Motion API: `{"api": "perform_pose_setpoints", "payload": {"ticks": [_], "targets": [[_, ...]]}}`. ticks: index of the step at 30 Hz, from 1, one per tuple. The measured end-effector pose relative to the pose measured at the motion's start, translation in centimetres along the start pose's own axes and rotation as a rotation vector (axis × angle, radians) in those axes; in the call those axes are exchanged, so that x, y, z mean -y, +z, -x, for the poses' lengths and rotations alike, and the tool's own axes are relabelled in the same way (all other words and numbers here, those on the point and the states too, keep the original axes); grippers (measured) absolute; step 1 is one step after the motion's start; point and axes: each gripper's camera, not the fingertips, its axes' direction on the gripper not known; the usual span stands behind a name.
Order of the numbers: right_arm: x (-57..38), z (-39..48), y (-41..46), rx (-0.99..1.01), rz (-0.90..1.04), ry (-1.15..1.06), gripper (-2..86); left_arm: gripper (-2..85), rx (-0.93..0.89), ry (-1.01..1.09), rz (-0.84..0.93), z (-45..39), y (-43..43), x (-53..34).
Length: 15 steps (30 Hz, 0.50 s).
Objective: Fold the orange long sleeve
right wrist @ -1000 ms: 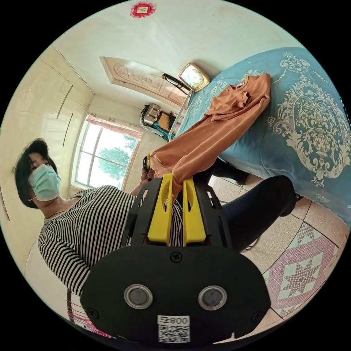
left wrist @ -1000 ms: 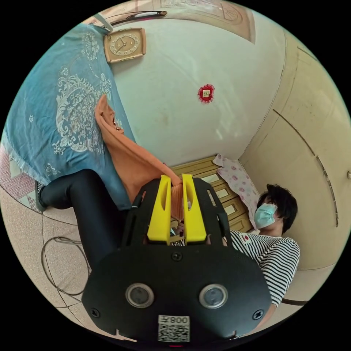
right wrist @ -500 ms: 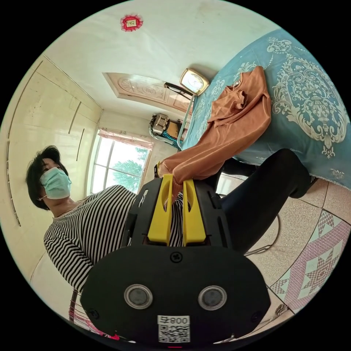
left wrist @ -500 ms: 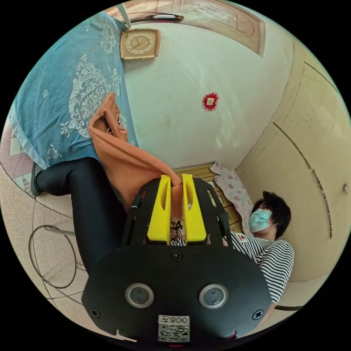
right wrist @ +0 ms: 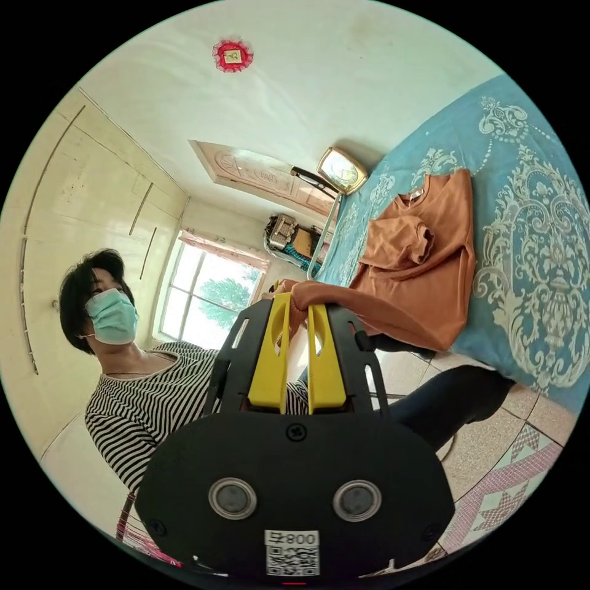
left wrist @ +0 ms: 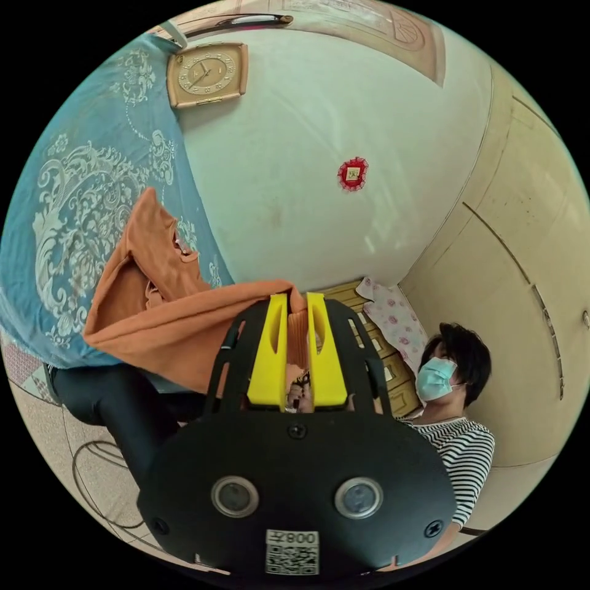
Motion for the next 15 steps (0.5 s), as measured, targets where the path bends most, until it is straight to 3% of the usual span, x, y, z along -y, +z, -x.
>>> {"api": "perform_pose_setpoints", "payload": {"ticks": [9,15], "targets": [[21.7,-9.9,1.9,-0.082,0.013,0.046,2.7,6.7,0.115,-0.049,-0.02,12.0,14.4,21.1],[34.0,-24.3,6.8,-0.212,0.014,0.326,5.8,8.6,0.315,-0.23,-0.056,25.8,22.1,31.0]]}}
